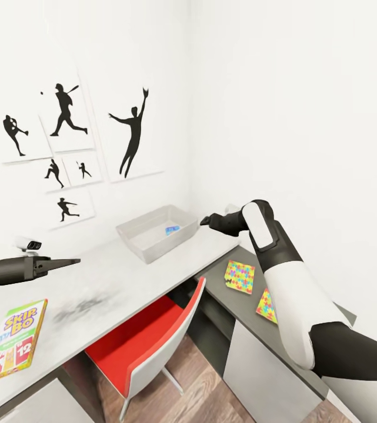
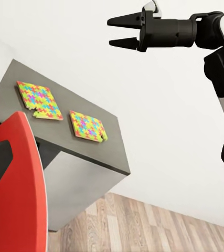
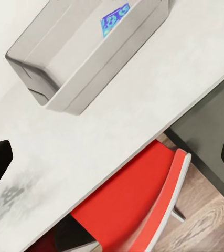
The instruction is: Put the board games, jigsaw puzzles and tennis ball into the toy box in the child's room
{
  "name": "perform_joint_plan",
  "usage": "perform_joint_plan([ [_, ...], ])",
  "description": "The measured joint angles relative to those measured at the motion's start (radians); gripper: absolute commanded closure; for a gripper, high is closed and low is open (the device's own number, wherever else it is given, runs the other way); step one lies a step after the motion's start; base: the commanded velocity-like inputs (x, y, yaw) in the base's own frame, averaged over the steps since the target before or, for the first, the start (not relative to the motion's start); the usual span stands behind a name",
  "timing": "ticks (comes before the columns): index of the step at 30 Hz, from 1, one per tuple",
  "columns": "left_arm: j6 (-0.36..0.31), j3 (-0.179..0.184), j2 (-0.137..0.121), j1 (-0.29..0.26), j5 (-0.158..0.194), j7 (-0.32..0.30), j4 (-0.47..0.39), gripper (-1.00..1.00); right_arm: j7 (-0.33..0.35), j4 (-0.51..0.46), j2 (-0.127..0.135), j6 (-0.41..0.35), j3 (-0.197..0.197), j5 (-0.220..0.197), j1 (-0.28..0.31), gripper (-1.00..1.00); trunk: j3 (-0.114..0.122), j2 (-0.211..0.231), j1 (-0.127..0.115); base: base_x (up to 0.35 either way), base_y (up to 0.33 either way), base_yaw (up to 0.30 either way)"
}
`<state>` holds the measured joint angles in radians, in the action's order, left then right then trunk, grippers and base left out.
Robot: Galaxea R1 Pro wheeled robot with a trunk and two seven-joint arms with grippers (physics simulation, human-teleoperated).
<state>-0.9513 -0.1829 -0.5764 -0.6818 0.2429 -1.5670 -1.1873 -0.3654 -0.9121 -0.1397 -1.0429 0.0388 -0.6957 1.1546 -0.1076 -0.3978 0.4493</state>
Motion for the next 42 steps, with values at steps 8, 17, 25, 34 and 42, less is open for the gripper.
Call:
perform_joint_plan([
  [8,0.0,0.0,0.0,0.0,0.001,0.0,0.004,-1.0,0.0,0.0,0.0,0.0,0.0,0.0,-0.005,-1.0,0.013,0.0,0.0,0.0,0.0,0.0],
  [17,0.001,0.0,0.0,0.0,0.0,0.0,0.013,-1.0,0.001,0.0,0.0,0.0,-0.001,0.0,-0.009,-1.0,0.028,0.0,0.0,0.0,0.0,0.0],
  [25,0.054,0.0,0.0,0.001,0.002,0.0,0.045,-1.0,0.017,-0.001,0.001,0.0,-0.004,0.001,-0.029,-1.0,0.042,0.0,0.0,0.0,0.0,0.0],
  [34,0.075,0.0,0.002,0.003,0.001,0.0,0.089,-1.0,0.02,0.0,0.001,0.0,-0.006,0.0,-0.033,-1.0,0.057,0.0,0.0,0.0,0.0,0.0],
  [42,0.077,0.0,0.003,0.003,0.002,0.0,0.108,-1.0,0.02,0.0,0.001,0.0,-0.007,0.0,-0.051,-1.0,0.07,0.0,0.0,0.0,0.0,0.0],
])
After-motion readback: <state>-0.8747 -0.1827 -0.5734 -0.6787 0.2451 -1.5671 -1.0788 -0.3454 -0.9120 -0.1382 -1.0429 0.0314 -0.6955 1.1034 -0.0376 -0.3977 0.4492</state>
